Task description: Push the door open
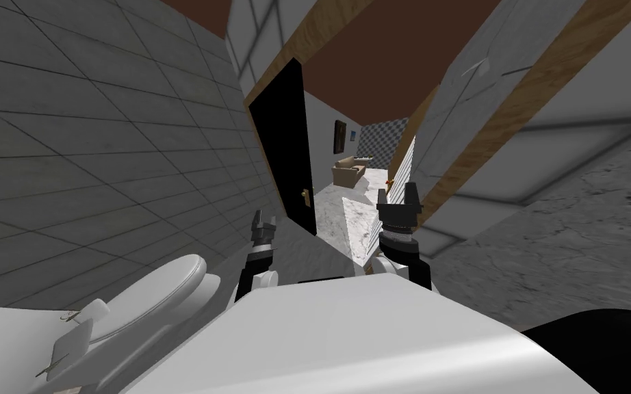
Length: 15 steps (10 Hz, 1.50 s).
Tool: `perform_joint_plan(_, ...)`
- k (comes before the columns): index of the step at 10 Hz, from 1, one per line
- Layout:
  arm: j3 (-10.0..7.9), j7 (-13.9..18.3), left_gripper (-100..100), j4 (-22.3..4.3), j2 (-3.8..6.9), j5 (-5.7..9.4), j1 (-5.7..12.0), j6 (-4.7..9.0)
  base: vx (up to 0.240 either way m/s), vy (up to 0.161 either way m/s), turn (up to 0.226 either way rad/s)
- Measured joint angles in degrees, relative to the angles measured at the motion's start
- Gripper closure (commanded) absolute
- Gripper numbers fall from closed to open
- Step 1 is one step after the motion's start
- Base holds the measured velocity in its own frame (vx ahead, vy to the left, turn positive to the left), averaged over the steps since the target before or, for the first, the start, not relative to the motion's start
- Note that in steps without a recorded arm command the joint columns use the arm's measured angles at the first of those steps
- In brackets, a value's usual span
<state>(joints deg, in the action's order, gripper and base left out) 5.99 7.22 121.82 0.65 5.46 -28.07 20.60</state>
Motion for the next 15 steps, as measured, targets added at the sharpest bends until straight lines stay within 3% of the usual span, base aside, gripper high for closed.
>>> perform_joint_plan(4, 1.92, -0.2, -100, -4.9, 1.58, -0.80, 3.38, -1.31, 0.143, 0.117, -0.134)
perform_joint_plan(6, 2.44, 0.0, -100, -8.1, 2.64, -0.92, 5.23, -1.36, 0.096, 0.104, -0.088)
perform_joint_plan(15, 6.45, -0.4, -100, -18.3, 4.42, -2.53, 11.02, -2.36, 0.082, 0.100, -0.109)
